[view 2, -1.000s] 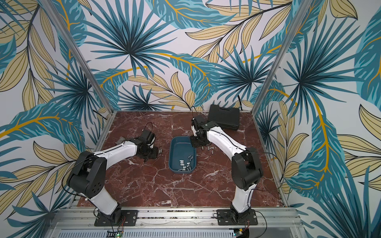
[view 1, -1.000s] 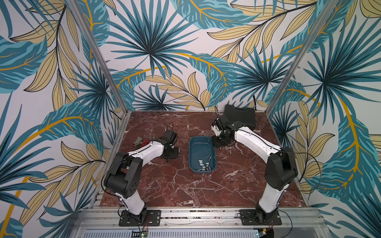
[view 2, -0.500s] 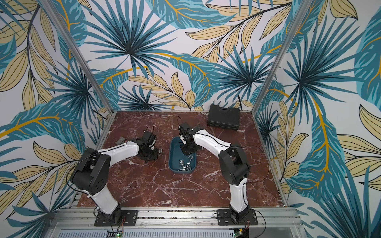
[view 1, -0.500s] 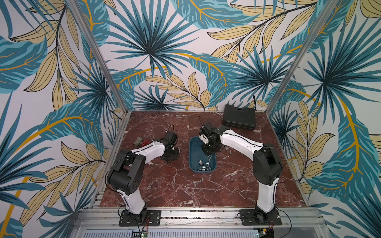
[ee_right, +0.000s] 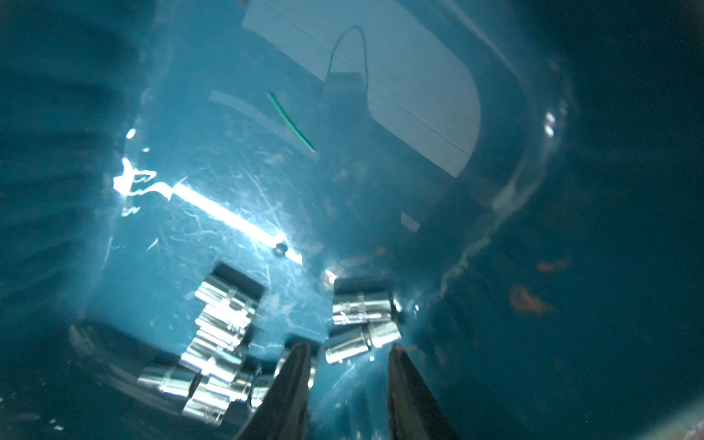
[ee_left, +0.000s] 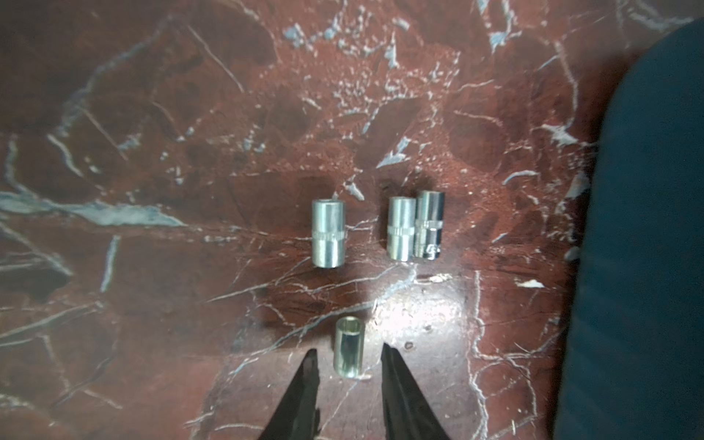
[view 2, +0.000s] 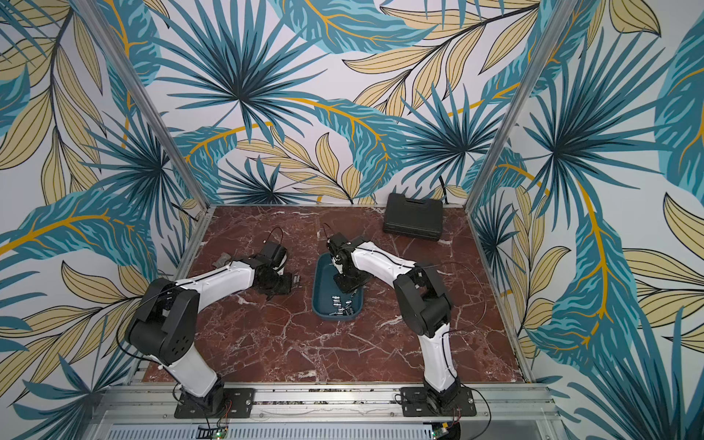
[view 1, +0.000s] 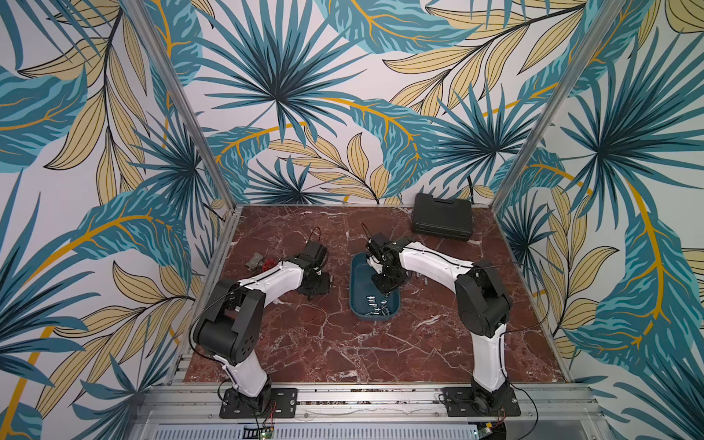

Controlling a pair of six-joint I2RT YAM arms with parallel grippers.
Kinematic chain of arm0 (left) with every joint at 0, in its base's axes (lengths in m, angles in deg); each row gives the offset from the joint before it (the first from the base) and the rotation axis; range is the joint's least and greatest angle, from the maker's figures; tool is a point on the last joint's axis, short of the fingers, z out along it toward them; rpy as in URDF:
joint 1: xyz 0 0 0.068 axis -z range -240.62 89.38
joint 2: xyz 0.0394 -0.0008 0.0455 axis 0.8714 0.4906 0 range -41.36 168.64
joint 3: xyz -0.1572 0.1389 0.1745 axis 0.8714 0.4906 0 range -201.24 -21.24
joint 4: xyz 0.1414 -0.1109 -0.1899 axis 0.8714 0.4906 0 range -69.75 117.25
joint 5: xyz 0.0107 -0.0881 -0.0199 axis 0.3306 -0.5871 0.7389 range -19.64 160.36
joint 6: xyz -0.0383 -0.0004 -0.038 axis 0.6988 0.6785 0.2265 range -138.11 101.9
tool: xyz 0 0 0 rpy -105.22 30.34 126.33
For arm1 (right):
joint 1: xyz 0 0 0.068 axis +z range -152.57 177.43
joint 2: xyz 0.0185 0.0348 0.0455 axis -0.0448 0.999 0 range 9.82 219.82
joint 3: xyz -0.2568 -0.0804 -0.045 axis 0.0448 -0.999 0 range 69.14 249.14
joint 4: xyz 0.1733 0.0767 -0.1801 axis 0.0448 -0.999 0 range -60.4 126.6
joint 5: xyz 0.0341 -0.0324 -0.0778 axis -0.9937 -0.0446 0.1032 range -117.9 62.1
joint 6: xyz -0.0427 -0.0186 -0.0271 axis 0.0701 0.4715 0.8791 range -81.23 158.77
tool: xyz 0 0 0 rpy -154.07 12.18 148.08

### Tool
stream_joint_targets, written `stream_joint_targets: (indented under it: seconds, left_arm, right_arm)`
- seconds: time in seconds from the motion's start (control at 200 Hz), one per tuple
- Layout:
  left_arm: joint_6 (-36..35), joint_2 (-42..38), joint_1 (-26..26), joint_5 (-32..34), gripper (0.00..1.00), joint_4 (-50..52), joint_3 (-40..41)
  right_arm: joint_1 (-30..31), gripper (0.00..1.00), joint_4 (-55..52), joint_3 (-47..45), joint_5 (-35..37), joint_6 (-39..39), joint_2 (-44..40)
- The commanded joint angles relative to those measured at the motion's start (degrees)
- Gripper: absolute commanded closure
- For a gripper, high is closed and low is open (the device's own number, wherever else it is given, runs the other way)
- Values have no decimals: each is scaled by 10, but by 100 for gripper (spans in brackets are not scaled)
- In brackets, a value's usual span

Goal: Take out the socket from the storage box
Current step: Pick up the socket head from the storage box.

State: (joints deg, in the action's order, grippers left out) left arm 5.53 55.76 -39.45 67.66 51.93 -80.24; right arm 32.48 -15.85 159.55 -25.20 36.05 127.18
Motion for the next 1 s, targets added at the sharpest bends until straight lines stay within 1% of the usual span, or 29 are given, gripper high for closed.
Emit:
stream_joint_targets:
  seconds: [0.0,0.386,0.881,0.997]
  left_arm:
    - [-1,-24,1,7,68,11,-4]
    - [0,-48,1,19,68,23,-4]
    - [0,-56,1,25,68,28,-1]
    - [0,-57,1,26,68,29,-1]
  right_arm:
    - [3,61,-10,9,15,11,13]
    - [3,61,-7,19,28,19,40]
    - [3,62,-11,30,46,21,59]
    - [3,67,-8,30,44,19,60]
